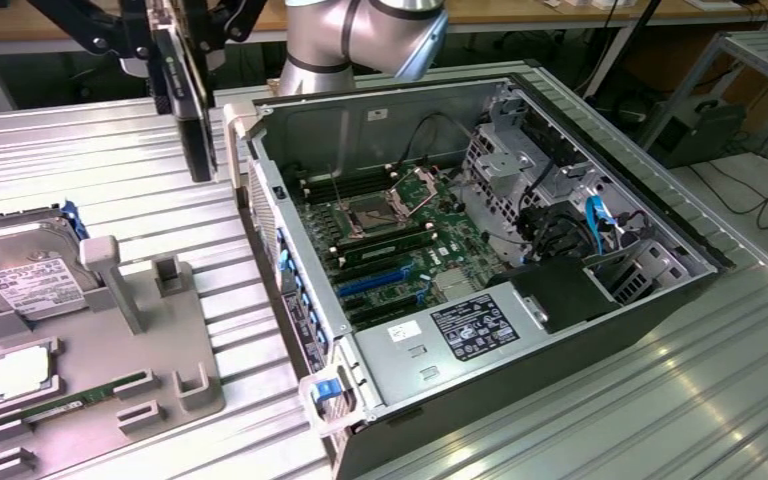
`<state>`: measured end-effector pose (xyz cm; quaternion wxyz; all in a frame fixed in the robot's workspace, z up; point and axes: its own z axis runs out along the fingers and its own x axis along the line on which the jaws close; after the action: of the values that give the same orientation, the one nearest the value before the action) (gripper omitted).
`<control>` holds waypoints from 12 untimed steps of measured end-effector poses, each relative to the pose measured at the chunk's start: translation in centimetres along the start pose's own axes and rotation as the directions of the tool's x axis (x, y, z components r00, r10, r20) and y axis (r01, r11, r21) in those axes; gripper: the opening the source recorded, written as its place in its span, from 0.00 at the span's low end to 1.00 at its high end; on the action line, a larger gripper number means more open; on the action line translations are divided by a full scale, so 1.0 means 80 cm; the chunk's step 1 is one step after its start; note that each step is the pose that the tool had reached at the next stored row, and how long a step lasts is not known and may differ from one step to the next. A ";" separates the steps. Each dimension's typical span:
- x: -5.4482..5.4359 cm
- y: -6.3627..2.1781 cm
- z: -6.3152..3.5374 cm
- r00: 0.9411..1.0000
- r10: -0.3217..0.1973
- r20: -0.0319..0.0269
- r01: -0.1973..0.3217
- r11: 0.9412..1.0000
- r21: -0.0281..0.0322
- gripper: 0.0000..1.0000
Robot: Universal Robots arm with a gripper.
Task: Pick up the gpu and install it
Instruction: 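Pick up the gpu and move the gpu toward the slot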
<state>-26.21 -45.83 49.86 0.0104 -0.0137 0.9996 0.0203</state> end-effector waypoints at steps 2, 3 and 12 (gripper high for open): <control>-0.005 0.000 0.000 1.000 0.000 0.000 0.000 1.000 0.000 0.28; -0.008 0.000 0.000 1.000 0.000 0.000 0.000 1.000 0.000 0.28; -0.031 -0.001 0.001 1.000 0.000 0.000 0.000 1.000 0.000 0.28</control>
<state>-23.71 -45.83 49.85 0.0104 -0.0138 0.9996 0.0203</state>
